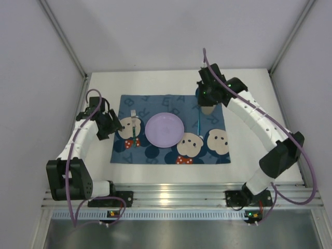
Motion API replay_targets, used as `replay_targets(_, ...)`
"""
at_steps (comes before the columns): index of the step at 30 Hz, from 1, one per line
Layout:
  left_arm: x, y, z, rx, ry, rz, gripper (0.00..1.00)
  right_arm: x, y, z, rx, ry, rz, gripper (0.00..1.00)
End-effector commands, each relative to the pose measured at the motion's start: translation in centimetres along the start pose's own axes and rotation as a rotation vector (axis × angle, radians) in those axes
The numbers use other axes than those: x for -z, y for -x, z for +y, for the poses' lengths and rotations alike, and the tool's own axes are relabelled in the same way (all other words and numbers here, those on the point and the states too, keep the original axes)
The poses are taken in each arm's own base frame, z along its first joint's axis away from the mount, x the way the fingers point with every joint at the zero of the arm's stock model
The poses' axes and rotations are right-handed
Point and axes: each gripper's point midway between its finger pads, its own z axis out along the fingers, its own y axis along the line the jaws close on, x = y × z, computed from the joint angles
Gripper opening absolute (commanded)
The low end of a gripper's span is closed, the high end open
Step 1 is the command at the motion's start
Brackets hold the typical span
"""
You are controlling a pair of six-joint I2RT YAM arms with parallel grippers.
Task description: Set the dinner table for one person
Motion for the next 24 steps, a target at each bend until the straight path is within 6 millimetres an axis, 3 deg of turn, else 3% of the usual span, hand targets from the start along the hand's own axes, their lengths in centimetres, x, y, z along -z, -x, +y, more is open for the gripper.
replay_targets(1,0.7,0.7,-0.5,-0.015,-0.037,-0.051,0.74,-1.9,-2.5,2.2,-0.049,0.067,0.074,0.00)
replay_targets(6,1.1,0.5,-1.2,-0.024,-0.076,-0.040,0.74,-6.5,-5.8,4.5,-0.058,0.101,0.166,0.00)
replay_targets(12,1.2,0.3,-1.3,-0.029,-0.081,-0.034,0.74,-11.5,-8.8,2.9,-0.030,-0.028,0.219,0.00)
replay_targets(15,1.2,0.4,-1.4,-0.033,-0.078,-0.035,0.74,-13.3,-9.9,1.8,0.006,-0.093,0.246,0.00)
replay_targets(23,1.1,0.6,-1.2,-0.035,-0.064,-0.036,0.74,-15.0,-11.8,0.1,0.059,-0.172,0.295,0.00)
replay_targets(24,1.1,0.7,-1.2,-0.035,-0.063,-0.038,0.74,-15.3,-12.0,0.1,0.066,-0.174,0.300,0.07)
